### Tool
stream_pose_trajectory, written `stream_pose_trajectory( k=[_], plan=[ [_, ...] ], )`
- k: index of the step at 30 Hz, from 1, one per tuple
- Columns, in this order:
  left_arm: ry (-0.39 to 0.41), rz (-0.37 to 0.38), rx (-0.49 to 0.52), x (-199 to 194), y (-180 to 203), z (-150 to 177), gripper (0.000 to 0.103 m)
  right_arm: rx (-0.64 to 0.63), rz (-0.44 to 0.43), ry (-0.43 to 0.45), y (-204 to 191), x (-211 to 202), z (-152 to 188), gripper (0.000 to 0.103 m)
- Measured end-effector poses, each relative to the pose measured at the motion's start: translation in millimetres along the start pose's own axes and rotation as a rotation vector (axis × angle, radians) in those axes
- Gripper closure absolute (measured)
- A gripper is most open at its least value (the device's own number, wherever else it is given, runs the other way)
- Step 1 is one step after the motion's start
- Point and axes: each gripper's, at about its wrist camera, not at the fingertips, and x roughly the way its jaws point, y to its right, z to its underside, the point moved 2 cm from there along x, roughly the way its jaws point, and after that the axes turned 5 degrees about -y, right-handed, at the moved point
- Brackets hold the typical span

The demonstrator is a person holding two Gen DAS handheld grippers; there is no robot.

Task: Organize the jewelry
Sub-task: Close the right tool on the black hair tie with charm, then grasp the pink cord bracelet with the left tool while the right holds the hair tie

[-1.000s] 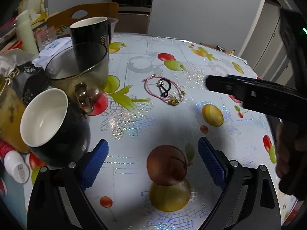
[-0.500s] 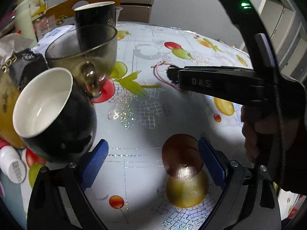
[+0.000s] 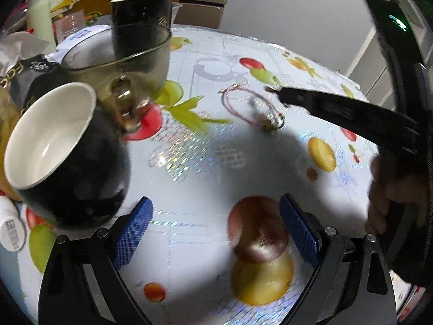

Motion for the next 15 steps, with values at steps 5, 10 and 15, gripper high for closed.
stream_pose_trajectory(
  k=[5,10,15],
  plan=[
    [0.022,0.038,-0.077,9,9,-13,0.007,0.043,0.017,0.0,27,-26,7,0.1],
    [0.063,0.055,-0.112,17,27,-35,0.007,0.045,0.034,-0.025,49,-42,20,0.1],
    [0.108,0.029,-0.137,31,39,-64,0.012,0.062,0.026,-0.045,64,-56,34,0.1]
  ],
)
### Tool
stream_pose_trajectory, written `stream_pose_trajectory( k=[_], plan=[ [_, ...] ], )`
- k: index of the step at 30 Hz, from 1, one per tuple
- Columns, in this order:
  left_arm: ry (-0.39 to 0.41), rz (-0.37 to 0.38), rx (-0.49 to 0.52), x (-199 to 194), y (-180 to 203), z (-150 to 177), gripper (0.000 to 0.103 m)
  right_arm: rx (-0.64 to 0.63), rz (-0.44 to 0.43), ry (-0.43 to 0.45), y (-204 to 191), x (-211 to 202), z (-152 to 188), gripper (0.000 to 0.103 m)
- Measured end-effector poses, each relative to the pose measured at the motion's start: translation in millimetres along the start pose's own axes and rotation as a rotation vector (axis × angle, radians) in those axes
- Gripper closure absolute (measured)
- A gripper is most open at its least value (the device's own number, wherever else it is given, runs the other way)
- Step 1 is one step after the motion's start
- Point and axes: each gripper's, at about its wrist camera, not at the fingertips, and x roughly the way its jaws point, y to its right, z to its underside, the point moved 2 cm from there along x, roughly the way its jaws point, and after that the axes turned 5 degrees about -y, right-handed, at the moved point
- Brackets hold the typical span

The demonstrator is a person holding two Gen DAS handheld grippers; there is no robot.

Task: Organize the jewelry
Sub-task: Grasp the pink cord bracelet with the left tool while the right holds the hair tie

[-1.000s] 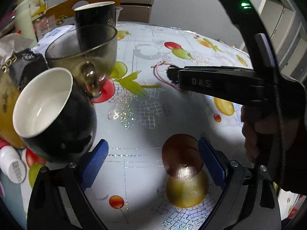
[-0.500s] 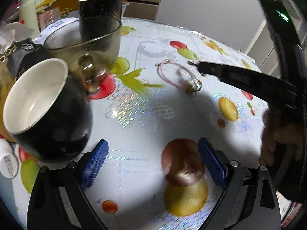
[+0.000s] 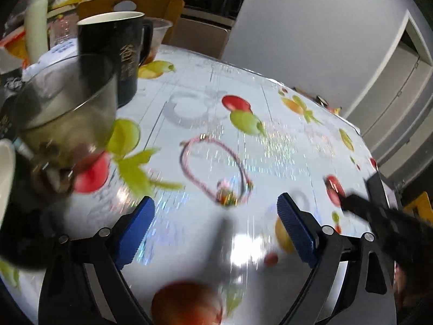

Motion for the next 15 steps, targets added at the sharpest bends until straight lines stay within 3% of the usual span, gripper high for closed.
stream_pose_trajectory(
  k=[1,3,9,11,13,14,15],
  plan=[
    [-0.002,-0.003,-0.006,6,1,-5,0.015,-0.007,-0.002,-0.003,1,-2,2,0.1],
    [0.003,-0.014,-0.017,16,1,-15,0.033,-0.018,-0.01,-0.006,2,-5,5,0.1],
    [0.0,-0.082,-0.045,32,-10,-28,0.063,-0.038,-0.038,-0.007,9,-12,11,0.1],
    [0.007,-0.108,-0.03,33,-11,-29,0.071,-0.04,-0.046,-0.005,13,-13,11,0.1],
    [0.005,-0.118,-0.004,36,-9,-29,0.087,-0.04,-0.053,-0.004,19,-15,11,0.1],
    [0.004,-0.122,0.016,38,-7,-28,0.102,-0.038,-0.055,-0.003,21,-15,11,0.1],
    [0.011,-0.124,0.035,39,-6,-27,0.102,-0.036,-0.058,-0.002,24,-16,10,0.1]
  ],
)
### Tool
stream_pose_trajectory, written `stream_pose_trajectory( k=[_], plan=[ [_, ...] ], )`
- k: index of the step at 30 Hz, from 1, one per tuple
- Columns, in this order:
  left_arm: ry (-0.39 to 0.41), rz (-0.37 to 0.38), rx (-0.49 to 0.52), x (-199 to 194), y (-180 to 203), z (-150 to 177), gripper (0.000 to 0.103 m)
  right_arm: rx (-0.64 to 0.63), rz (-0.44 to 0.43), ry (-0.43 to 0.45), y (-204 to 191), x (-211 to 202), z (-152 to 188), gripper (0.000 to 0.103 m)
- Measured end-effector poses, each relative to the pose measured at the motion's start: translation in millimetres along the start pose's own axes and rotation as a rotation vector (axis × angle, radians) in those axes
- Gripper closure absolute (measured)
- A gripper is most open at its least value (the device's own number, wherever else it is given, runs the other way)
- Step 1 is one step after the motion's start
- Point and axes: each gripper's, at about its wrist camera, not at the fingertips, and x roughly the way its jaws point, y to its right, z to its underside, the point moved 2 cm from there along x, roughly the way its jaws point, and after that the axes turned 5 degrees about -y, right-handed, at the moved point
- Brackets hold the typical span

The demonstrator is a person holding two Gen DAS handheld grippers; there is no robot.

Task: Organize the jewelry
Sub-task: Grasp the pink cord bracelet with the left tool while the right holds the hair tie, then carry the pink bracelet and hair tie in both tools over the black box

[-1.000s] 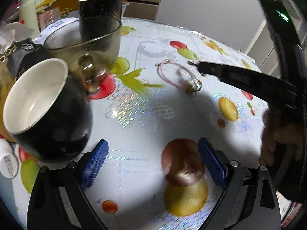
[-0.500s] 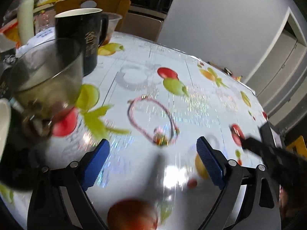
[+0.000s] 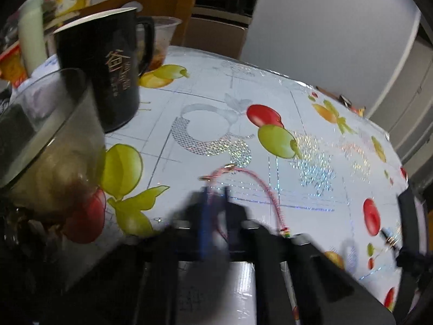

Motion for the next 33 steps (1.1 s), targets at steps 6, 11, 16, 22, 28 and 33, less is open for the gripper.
stream_pose_trajectory(
  k=[6,11,16,22,28,33],
  plan=[
    [-0.003,-0.019,0.061,-3,7,4,0.102,0.008,-0.019,0.037,11,-13,-1,0.1],
    [0.04,-0.01,0.089,-25,26,6,0.102,0.03,-0.019,0.077,24,-29,2,0.1],
    [0.084,0.012,0.112,-47,60,9,0.102,0.064,-0.004,0.127,52,-56,11,0.1],
    [0.115,0.056,0.159,-63,123,20,0.102,0.107,0.038,0.172,101,-90,27,0.1],
    [0.141,0.123,0.229,-74,197,31,0.102,0.14,0.086,0.206,155,-121,45,0.1],
    [0.144,0.188,0.289,-75,261,39,0.102,0.155,0.112,0.23,185,-140,56,0.1]
  ],
)
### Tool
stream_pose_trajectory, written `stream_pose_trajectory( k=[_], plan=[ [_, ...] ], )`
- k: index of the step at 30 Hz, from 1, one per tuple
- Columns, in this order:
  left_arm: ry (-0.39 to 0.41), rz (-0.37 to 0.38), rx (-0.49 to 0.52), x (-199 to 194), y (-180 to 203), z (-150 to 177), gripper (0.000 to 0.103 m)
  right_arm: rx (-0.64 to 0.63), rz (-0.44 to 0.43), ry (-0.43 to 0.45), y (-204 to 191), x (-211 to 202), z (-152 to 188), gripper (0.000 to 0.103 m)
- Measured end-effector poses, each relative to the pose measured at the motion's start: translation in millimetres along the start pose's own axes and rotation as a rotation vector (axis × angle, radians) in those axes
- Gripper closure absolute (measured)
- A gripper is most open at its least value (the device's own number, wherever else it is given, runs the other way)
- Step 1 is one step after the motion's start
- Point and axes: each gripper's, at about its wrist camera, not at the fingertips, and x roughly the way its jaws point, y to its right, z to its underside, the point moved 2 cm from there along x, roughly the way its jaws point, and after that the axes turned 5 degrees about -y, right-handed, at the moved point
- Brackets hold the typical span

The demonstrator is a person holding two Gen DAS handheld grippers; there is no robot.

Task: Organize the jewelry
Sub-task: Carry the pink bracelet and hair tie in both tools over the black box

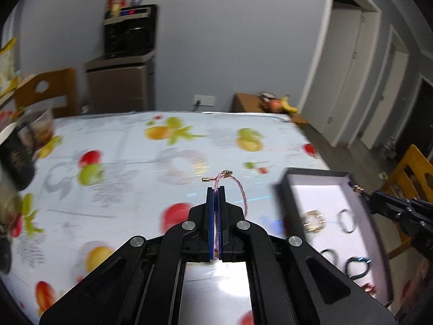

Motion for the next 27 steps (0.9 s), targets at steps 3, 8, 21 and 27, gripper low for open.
stream_pose_trajectory(
  k=[3,8,21,27],
  plan=[
    [0.003,0.046,0.043,6,33,-8,0.102,0.009,0.034,0.003,20,-4,3,0.1],
    [0.01,0.118,0.105,20,77,-24,0.102,0.089,0.066,0.011,56,-4,2,0.1],
    [-0.108,0.185,0.147,76,113,-32,0.102,0.132,0.058,-0.045,94,32,-8,0.1],
    [-0.237,0.14,0.199,115,111,-24,0.101,0.107,0.093,-0.151,93,66,-6,0.1]
  ],
)
